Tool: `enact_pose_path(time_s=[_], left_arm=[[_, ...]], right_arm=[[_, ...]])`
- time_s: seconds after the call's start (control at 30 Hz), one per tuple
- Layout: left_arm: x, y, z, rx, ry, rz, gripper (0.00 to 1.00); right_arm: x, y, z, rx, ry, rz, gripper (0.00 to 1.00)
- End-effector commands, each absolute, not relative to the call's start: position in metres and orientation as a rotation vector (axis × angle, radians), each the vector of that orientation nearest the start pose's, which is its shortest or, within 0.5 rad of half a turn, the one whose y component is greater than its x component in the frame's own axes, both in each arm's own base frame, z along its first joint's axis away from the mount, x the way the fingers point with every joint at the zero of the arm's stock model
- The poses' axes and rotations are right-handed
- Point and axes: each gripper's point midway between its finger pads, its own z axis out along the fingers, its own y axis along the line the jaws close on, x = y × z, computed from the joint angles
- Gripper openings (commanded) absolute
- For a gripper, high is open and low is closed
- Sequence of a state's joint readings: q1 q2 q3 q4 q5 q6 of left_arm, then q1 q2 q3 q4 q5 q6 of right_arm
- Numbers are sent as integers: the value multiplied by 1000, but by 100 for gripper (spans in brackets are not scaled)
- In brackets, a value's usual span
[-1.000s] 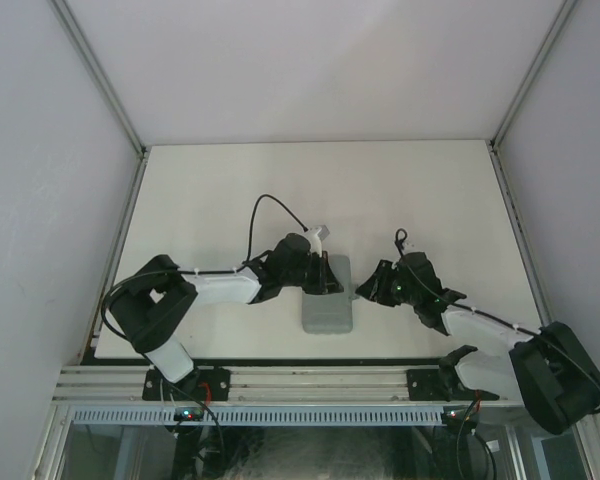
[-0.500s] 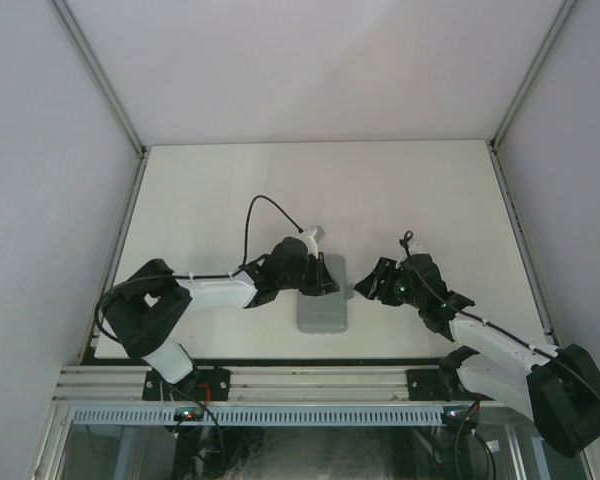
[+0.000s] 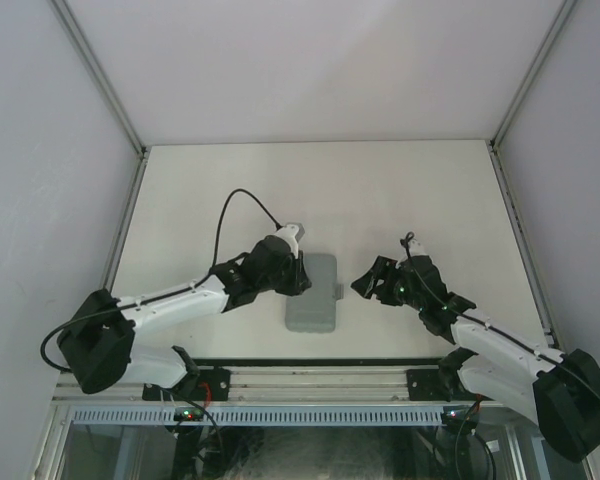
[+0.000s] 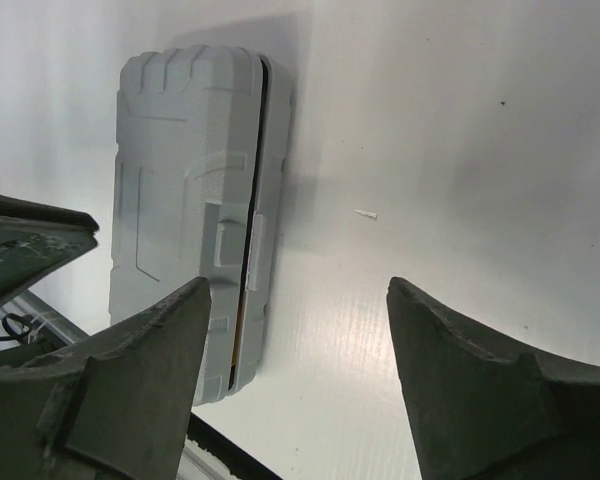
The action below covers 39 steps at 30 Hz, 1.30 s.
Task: Sort the tools into containers
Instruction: Close the storage box at the center of the board.
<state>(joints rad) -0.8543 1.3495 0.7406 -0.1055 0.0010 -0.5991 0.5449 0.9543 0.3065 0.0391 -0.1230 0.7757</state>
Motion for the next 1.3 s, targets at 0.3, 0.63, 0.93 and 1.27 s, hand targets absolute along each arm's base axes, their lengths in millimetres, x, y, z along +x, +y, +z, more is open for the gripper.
enact_pose_path(time_s=[0.3, 0.63, 0.93, 1.27], left_arm=[[217, -243, 63, 237, 2398, -588, 52], [215, -250, 32, 232, 2484, -578, 57], [207, -243, 7, 192, 2558, -533, 46], [204, -241, 0, 180, 2581, -523, 42]], right_arm=[[227, 195, 86, 187, 2231, 864, 80], [226, 198, 86, 168, 2237, 883, 81], [224, 219, 73, 142, 2314, 867, 80], [231, 242, 68, 191, 2327, 915, 68]])
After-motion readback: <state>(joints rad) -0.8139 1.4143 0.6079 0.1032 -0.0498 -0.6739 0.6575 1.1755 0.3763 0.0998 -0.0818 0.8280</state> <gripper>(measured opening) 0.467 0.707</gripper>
